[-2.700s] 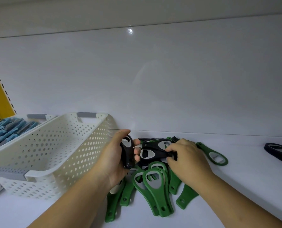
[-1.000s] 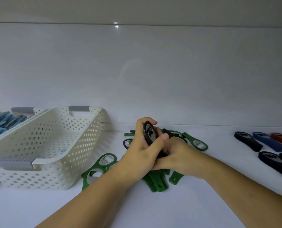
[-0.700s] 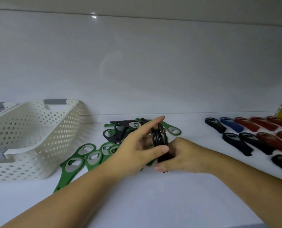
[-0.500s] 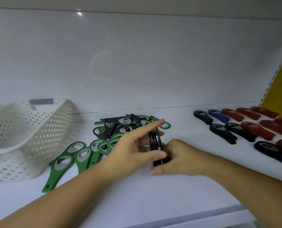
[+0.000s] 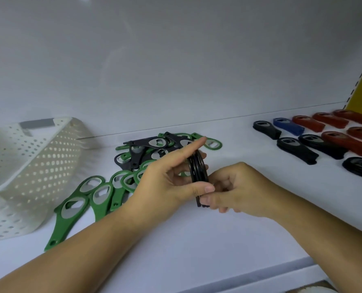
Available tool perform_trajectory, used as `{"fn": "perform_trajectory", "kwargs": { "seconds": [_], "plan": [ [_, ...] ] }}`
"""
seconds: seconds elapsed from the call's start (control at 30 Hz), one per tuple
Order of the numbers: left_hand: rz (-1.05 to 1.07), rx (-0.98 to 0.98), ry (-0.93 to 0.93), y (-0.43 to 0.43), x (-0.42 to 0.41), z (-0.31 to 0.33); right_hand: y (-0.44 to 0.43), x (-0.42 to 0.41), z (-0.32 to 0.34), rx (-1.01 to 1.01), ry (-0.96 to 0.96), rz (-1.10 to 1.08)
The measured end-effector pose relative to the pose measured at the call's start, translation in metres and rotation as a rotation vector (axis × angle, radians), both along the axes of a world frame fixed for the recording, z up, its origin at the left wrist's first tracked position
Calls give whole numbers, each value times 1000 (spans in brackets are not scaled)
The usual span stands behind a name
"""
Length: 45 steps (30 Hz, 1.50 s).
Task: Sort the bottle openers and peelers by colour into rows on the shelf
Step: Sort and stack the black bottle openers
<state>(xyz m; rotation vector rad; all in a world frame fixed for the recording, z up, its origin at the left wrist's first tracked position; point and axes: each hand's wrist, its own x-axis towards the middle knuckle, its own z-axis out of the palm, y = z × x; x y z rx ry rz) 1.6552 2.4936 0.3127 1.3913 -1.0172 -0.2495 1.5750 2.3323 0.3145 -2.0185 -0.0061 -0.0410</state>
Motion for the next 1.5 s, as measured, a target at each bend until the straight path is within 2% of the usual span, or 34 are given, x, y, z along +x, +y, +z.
{"fn": "perform_trajectory", "kwargs": {
  "seconds": [0.13,0.4,0.53,0.7,0.8,1.0,1.07,1.5],
  "plan": [
    [-14,18,3,-1,1,-3,2,0,-3,-28,-42,4],
    [-39,1,-19,-2,-2,-6,2,-1,-7,-113,-5,-5],
    [-59,58,-79,-1,-3,-7,3,-3,-9,-109,-51,18],
    [-52,37,-115,0,-6,-5,2,-2,-9,-92,-26,55],
    [-44,38,-49,-1,-5,-5,2,-2,-9,-88,12,28],
    [-69,-50,179,-1,2,-4,2,-5,3,69,66,93],
    [-81,-82,222,-1,3,-4,2,-4,5,54,77,71],
    [-182,-121,264,3,-5,-1,16,-27,14,-103,71,-161]
  ]
}}
